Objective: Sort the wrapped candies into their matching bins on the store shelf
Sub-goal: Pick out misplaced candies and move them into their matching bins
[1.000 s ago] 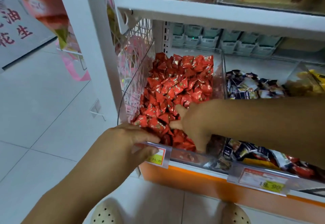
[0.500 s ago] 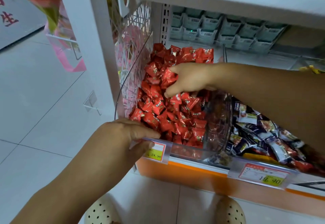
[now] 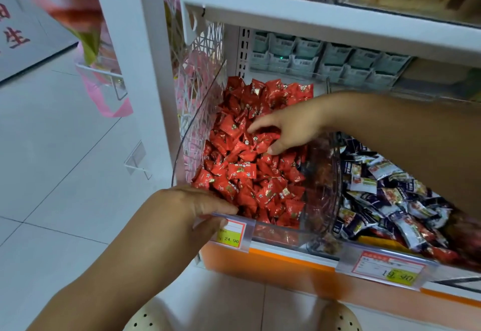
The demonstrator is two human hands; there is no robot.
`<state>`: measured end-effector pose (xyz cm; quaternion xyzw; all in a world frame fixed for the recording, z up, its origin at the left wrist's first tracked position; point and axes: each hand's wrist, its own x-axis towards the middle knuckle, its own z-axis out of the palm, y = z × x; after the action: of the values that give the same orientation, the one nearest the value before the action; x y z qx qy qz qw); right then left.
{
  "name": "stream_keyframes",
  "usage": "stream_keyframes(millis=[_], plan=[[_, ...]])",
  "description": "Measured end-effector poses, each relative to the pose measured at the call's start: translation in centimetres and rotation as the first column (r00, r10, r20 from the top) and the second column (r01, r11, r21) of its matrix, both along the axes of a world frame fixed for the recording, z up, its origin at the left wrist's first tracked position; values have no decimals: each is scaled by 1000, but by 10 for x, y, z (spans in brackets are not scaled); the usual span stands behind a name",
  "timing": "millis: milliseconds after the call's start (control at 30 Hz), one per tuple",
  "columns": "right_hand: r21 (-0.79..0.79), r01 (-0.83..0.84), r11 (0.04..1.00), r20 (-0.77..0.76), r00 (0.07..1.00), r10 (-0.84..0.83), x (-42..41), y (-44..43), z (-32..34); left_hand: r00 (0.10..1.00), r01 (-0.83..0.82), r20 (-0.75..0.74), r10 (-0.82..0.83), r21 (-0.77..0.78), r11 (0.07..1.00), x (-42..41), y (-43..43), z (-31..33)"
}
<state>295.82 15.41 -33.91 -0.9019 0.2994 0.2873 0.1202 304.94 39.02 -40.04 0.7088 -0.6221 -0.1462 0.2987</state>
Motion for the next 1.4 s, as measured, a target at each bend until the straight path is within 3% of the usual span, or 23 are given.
stream_keyframes(millis=[67,167,200,267,367,567,700,900,1000,1133,1267,1333,1400], plan=[[65,52,997,94,994,-58,-1,-2,6,1000,-11,0,11,15,1000,0,-1,2],[-52,-16,999,261,965,29,-7,0,20,999,15,48,-17,33,999,0,-1,4],[-99,-60,993,231,969,82,-8,1,21,999,13,46,-14,39,999,-1,0,4],[-139,-148,979,5,989,150,-11,4,16,1000,-15,17,15,38,999,-1,-1,5],[-232,-315,920,-332,915,229,-12,4,-3,1000,-28,8,27,48,998,-2,-1,5],[-281,-374,884,-466,858,215,2,5,-28,999,-30,39,27,79,996,-3,-1,11],[-238,-300,924,-337,918,211,0,2,-27,999,-48,-8,50,111,993,-4,-2,11],[-211,-135,968,29,989,145,-17,2,-12,999,-42,-4,43,126,991,-3,-3,9],[-160,-38,986,245,966,77,-32,8,7,999,-40,11,38,159,987,-3,-4,7],[-102,126,987,547,835,-50,-72,11,37,998,-58,-2,59,149,987,-10,-7,8],[-228,243,943,529,844,-90,-117,7,54,999,-32,-8,33,139,990,-24,-12,11],[-308,212,928,530,848,-17,-123,7,52,1000,-16,-5,17,154,988,-28,-14,12],[-273,131,953,552,832,44,-107,12,45,1000,-12,-7,13,161,987,-30,-16,11]])
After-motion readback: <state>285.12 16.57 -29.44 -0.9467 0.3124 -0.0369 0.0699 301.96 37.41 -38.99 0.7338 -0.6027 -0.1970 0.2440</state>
